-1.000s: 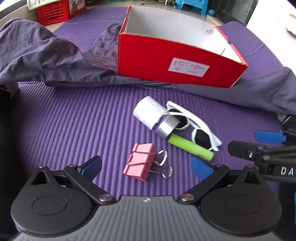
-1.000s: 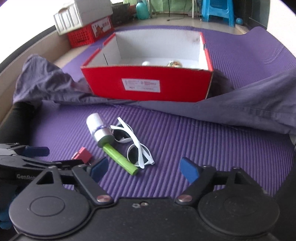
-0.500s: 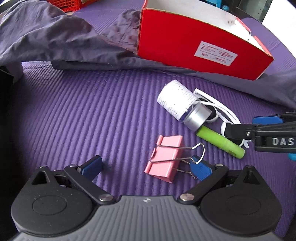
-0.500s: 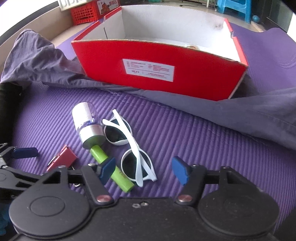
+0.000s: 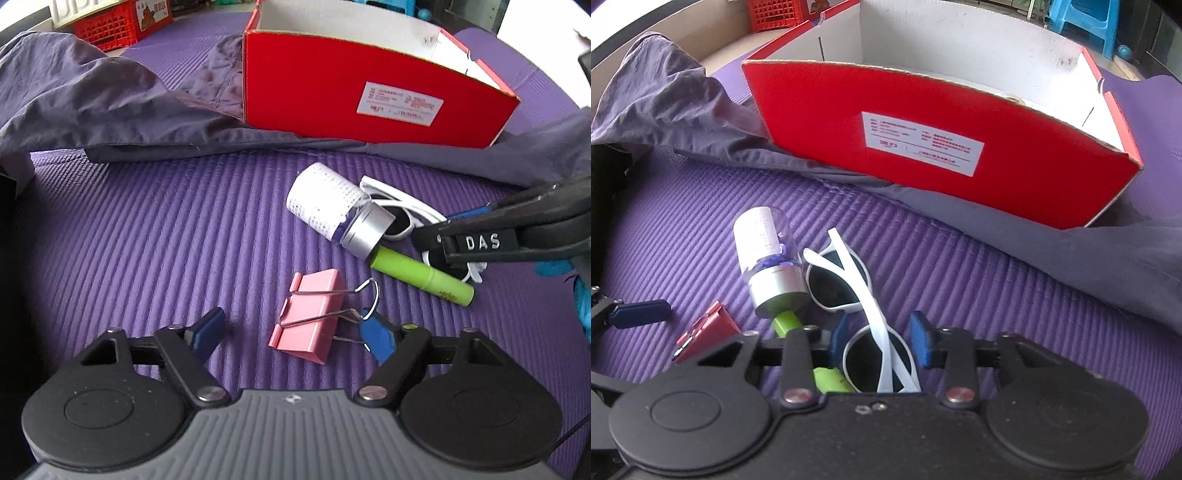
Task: Organize rigid objects
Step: 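Grasp the white sunglasses with the right tool while the left tool grasps the pink binder clip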
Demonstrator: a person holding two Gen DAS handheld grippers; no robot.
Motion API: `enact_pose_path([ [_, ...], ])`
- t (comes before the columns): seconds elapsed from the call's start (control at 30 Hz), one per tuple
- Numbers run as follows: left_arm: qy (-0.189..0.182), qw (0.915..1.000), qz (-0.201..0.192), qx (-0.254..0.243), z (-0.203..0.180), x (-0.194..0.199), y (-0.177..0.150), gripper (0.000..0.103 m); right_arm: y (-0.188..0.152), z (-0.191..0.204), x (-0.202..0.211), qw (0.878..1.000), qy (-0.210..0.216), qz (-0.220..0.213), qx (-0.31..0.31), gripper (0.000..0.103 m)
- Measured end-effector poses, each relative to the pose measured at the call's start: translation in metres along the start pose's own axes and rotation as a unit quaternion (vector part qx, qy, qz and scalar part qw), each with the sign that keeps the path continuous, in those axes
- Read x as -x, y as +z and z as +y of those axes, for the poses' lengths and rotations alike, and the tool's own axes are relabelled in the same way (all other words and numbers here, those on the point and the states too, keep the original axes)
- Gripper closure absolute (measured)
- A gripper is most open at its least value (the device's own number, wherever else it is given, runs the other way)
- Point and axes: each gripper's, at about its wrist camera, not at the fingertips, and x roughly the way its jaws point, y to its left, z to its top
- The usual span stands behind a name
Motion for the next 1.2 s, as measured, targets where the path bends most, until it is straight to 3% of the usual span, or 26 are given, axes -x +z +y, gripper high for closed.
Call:
enact_pose_path([
  [0.17,0.002,0.9999,-0.010,-0.002,-0.002,0.001,-0.002,0.043,-0.002,0.002,0.002,1.000,0.001,-0.007,0.005,0.079],
  [0.2,0.001,0.9999,-0.011,-0.004,-0.002,0.001,-0.002,0.050,-0.002,0.002,0.002,1.000,0.002,-0.009,0.005,0.080],
  [0.33,-0.010,0.9999,-0.013,-0.004,-0.002,0.003,-0.002,0.067,-0.001,0.002,0.005,1.000,0.002,-0.015,0.000,0.092],
  [0.43,-0.010,0.9999,-0.013,-0.005,-0.003,0.003,-0.002,0.067,-0.001,0.001,0.007,1.000,0.004,-0.016,-0.005,0.098],
  [0.83,-0.022,0.9996,-0.012,0.016,0.002,0.012,-0.001,0.073,-0.014,-0.008,0.035,0.998,0.003,-0.041,-0.054,0.099],
  [1.13,-0.035,0.9985,-0.032,0.028,0.001,0.038,0.008,0.075,-0.030,-0.008,0.074,0.995,0.019,-0.068,-0.073,0.099],
  [1.2,-0.038,0.9982,-0.035,0.031,0.001,0.044,0.008,0.081,-0.033,-0.009,0.084,0.994,0.021,-0.075,-0.079,0.099],
])
